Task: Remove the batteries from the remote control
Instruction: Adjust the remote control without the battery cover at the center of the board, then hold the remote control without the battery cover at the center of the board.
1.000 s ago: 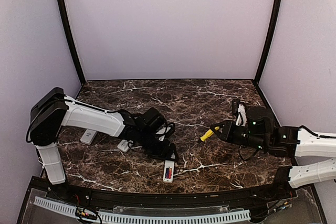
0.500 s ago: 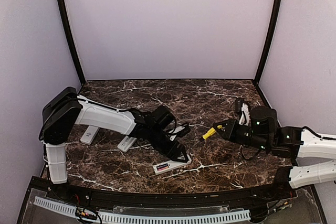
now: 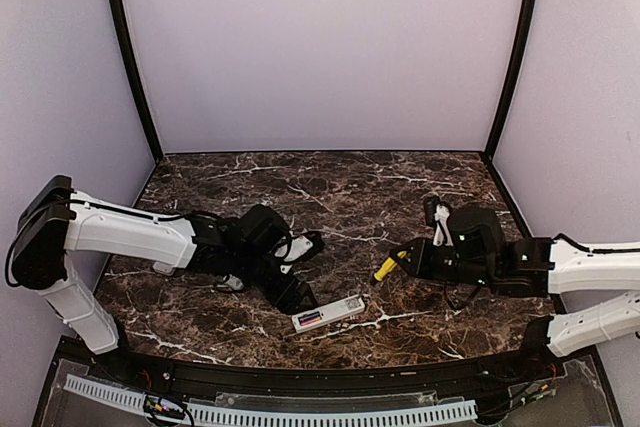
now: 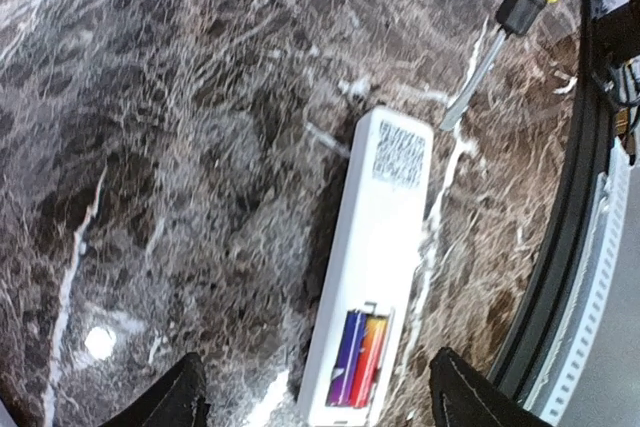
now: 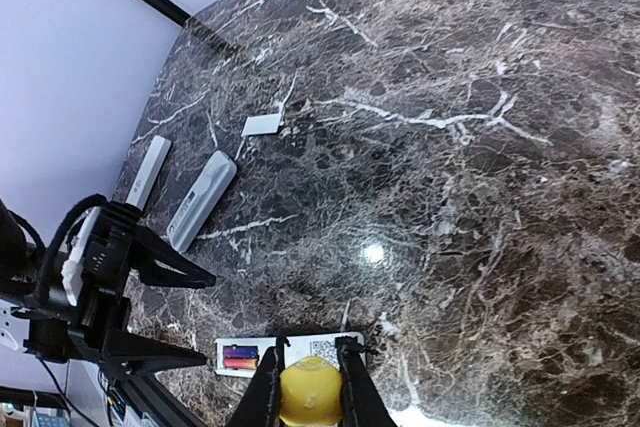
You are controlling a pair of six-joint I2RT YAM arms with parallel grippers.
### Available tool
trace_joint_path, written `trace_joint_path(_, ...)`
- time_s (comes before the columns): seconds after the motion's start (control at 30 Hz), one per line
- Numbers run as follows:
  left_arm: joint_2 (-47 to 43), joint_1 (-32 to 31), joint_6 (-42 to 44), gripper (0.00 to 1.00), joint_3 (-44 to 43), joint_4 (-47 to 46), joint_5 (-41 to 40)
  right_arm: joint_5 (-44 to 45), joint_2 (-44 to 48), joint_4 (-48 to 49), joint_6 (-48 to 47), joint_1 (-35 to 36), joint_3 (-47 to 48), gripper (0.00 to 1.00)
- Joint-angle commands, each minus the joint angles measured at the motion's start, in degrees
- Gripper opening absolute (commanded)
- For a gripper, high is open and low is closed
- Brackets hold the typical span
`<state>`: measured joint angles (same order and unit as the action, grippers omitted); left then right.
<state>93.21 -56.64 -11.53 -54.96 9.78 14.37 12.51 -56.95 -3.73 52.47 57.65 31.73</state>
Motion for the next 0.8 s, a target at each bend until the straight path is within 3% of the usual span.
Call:
trace_joint_path(0.0,-1.7,-3.1,1.8,0.76,4.6,0.9,-6.7,-1.0,-5.3,3.5,-1.9,3.4,4.5,0.0)
trace_joint_path(0.3,-1.7,-7.8,2.8,0.75,7.5,0.7,-11.9,-1.1,-12.4,9.8,-1.8,7.0,7.0,0.0)
trace_joint_path(0.53,-0.9,-9.4,4.1,0.57,7.9,0.3,-13.7,-0.5,-16.4,11.3,-1.7,8.4,8.7,0.0)
trace_joint_path(0.77,0.0,-9.9,5.2,0.5,7.5,-0.1,-13.8,0.1,-18.8,10.7,-1.8,9.1,10.2,0.0)
